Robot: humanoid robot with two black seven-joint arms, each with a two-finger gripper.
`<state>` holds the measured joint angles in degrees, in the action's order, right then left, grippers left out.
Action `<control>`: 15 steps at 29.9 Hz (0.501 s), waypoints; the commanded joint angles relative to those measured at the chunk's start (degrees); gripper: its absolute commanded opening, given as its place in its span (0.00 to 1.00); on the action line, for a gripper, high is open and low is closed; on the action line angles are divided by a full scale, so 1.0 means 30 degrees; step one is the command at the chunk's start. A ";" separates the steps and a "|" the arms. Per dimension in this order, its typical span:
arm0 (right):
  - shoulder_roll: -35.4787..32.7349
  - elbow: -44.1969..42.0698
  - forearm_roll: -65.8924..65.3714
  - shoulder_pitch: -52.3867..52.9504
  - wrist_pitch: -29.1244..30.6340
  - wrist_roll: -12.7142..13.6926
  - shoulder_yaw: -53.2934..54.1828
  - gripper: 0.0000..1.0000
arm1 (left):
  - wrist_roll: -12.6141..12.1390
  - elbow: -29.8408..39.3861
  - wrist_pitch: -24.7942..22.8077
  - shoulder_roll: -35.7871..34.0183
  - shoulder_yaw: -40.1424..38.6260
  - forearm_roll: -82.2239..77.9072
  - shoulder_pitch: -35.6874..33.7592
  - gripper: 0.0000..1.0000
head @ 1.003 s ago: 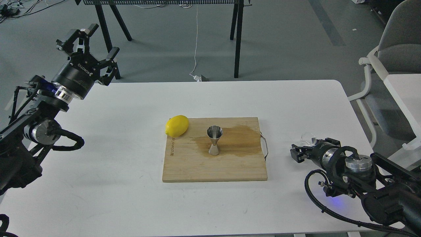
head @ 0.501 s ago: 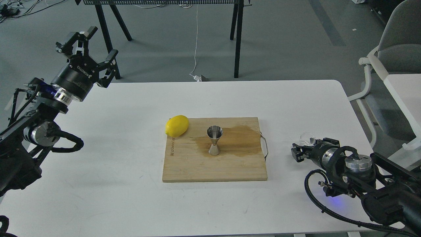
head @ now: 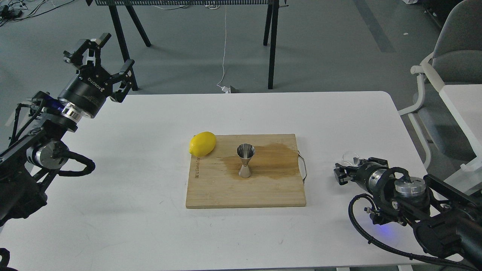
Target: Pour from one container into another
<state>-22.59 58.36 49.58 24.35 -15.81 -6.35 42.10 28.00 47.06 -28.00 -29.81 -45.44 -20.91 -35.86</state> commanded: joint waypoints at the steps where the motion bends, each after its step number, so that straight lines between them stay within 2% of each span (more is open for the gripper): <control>1: 0.0001 -0.0001 -0.0033 -0.0029 0.0083 -0.0020 0.0001 0.54 | 0.0000 -0.0043 0.0000 0.0005 0.0000 -0.0001 0.0028 0.81; 15: 0.0118 -0.0031 -0.0033 -0.0059 0.0142 0.0009 0.0001 0.50 | 0.0000 -0.0190 0.0000 0.0005 -0.0001 -0.0001 0.0028 0.81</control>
<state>-22.25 58.27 49.48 24.24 -15.38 -6.33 42.10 28.00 46.67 -28.00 -29.79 -45.44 -20.92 -35.78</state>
